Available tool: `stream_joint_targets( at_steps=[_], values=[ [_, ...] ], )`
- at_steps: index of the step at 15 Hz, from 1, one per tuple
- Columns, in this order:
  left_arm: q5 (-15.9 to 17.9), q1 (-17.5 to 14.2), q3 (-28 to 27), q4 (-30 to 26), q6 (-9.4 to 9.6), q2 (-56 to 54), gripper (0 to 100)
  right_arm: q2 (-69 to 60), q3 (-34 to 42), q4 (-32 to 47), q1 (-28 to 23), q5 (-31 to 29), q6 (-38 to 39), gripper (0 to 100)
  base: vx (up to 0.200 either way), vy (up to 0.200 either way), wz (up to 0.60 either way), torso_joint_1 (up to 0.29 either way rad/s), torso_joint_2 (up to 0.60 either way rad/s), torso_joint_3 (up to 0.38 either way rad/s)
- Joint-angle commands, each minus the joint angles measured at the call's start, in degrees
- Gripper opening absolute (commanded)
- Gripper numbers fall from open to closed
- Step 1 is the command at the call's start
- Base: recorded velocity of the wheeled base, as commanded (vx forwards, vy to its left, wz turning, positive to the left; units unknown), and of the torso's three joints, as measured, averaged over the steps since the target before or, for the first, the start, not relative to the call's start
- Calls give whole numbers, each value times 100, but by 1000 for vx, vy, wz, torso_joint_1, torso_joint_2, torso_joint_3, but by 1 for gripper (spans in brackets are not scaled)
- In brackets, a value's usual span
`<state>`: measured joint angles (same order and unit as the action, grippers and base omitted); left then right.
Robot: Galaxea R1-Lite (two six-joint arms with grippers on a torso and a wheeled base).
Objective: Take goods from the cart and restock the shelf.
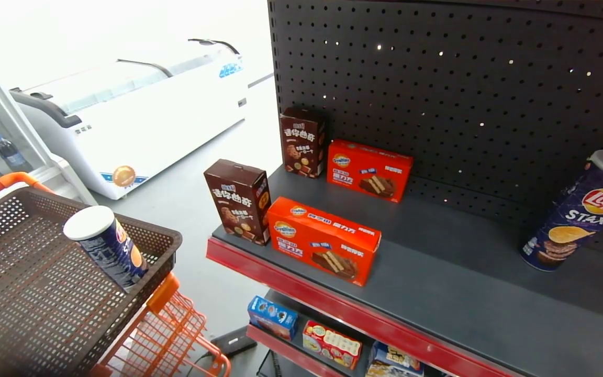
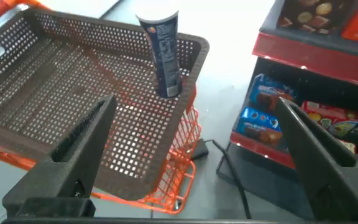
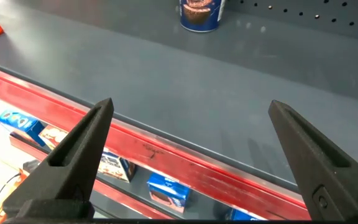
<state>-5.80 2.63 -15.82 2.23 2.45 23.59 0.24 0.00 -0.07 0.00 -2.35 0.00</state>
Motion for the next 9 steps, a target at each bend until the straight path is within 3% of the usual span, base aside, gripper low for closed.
stream_joint_targets(
  at_steps=[1,3,6,8,9],
  values=[
    [-123,-958,-422,629,-78,2651,100,2,0,-1,0,-2,0,100,0,0,0,0,0,0],
    [387,-1028,-448,1746,-166,3899,100,2,0,-1,0,-2,0,100,0,0,0,0,0,0],
    [299,-1265,-466,3539,10,5419,100,2,0,-1,0,-2,0,100,0,0,0,0,0,0],
    [255,-1204,-342,4251,45,5964,100,2,0,-1,0,-2,0,100,0,0,0,0,0,0],
    [220,-1230,-202,4743,168,6307,100,2,0,-1,0,-2,0,100,0,0,0,0,0,0]
  ],
)
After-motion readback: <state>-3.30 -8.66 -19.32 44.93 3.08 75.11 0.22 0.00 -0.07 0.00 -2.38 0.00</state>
